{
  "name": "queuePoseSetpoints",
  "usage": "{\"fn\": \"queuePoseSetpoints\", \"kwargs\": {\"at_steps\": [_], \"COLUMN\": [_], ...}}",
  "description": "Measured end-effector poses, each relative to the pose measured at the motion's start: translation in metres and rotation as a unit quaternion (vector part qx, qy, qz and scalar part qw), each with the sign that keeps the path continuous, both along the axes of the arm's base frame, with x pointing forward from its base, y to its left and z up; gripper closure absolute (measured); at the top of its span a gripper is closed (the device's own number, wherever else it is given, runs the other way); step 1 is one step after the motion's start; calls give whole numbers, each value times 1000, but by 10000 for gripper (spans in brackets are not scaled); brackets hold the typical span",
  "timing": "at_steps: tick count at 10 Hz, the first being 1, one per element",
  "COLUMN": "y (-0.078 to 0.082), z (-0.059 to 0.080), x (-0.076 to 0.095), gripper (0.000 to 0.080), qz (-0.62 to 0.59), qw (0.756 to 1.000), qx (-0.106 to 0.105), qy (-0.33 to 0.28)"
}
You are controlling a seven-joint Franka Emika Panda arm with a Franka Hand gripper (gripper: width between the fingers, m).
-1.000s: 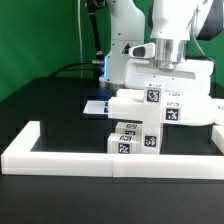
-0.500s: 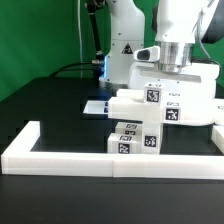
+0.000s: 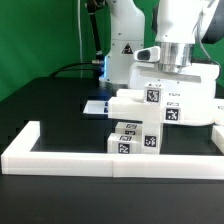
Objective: Assemble chair
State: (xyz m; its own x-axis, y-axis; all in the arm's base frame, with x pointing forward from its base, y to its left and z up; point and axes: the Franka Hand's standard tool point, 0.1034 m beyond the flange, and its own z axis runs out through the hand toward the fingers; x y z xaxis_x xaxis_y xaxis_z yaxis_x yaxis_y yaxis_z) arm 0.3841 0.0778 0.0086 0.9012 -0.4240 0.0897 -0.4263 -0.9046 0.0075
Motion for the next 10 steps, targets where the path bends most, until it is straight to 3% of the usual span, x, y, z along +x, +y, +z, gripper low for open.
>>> {"fn": "queuePoseSetpoints", "kwargs": {"at_steps": [4,8,10], "y": [-1,-5,-24], "z": [1,61,66], "x": [0,9,26], "gripper": [513,512,512], "qz": [7,9,17], "qw": [1000,999,999], "qx": [0,50,49], "qy": [2,11,11]}}
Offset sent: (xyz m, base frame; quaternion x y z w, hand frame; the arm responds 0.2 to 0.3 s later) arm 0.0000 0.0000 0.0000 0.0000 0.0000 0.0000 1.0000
